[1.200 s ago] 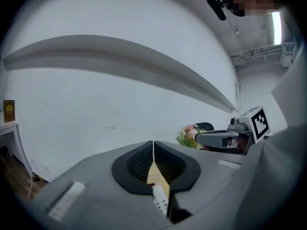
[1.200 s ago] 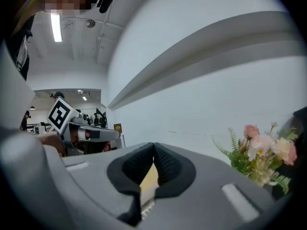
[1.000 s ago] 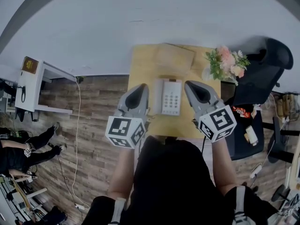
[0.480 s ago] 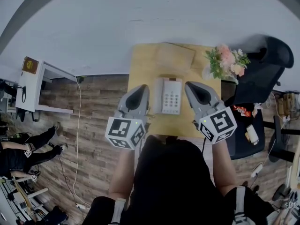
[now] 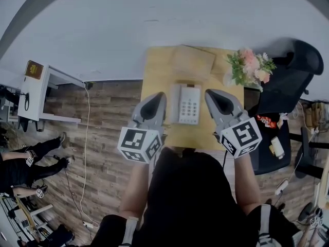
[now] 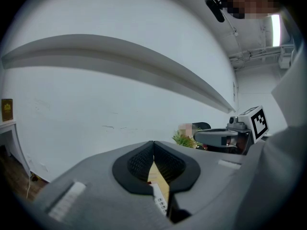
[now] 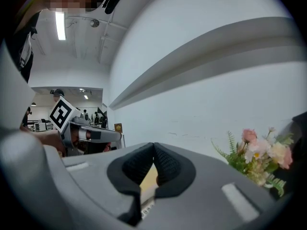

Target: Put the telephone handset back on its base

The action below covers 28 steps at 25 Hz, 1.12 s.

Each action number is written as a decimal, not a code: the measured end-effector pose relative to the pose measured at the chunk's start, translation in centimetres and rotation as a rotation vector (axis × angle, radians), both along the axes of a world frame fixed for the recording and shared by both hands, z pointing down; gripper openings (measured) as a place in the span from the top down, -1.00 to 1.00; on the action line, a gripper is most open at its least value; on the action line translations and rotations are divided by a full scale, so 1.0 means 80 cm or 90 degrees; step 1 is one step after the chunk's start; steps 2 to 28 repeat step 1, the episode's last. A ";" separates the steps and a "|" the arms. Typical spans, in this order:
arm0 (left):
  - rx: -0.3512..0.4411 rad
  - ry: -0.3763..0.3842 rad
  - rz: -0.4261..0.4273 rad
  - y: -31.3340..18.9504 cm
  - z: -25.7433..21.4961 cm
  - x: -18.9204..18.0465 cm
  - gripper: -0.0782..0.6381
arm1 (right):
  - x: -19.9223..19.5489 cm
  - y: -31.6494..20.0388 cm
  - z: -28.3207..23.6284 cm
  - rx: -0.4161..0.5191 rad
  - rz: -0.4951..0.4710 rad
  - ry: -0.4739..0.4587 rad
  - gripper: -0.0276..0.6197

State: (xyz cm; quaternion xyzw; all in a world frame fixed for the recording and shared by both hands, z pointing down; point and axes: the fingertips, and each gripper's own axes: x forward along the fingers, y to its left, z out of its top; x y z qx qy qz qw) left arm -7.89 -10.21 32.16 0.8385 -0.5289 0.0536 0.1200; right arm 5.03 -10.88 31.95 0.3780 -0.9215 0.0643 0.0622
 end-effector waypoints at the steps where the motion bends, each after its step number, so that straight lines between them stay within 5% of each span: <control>1: -0.001 0.000 0.000 0.000 0.001 0.000 0.76 | 0.000 0.000 0.000 0.000 0.000 0.000 0.91; 28: -0.001 0.000 0.000 0.000 0.001 0.000 0.76 | 0.000 0.000 0.000 0.000 0.000 0.000 0.91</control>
